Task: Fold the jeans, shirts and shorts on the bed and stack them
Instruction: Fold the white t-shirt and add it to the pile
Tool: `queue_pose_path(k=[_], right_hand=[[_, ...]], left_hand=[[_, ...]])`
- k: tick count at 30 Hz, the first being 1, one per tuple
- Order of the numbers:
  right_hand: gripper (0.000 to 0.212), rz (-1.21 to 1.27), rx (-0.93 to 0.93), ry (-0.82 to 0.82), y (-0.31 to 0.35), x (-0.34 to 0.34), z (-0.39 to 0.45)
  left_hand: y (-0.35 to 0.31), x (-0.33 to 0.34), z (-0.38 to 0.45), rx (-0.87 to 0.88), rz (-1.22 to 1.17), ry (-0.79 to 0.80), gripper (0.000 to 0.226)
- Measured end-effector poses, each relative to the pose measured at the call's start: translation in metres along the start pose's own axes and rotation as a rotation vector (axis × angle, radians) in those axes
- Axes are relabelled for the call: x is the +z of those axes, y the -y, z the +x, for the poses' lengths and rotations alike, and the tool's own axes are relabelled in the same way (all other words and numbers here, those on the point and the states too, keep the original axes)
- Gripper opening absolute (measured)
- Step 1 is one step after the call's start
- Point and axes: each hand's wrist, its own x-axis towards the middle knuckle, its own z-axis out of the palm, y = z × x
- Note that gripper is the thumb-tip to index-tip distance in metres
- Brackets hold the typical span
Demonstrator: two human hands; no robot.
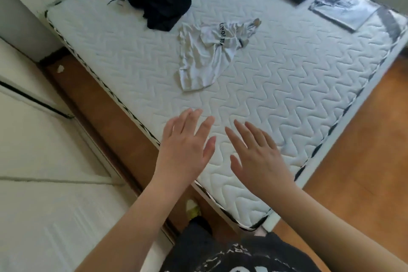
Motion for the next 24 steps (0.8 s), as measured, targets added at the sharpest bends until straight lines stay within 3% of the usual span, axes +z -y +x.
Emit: queue_pose_path(k=[7,12,24], right_hand=[[0.058,-0.008,0.246,-0.067,0.008,-0.001,-0.005],[0.052,-0.034,0.285,-0.197,0.005,0.004,-0.019],[0.054,0.055,0.237,-0.107,-0.001,0.005,-0.013]], left_hand=[[0.023,0.011,0.033,0.274,-0.034,0.066,0.050],[0.017,0.017,0.035,0.411,-0.011,0.091,0.050],[0.023,0.002,0.030,0.265,-0.002,0.246,0.054]])
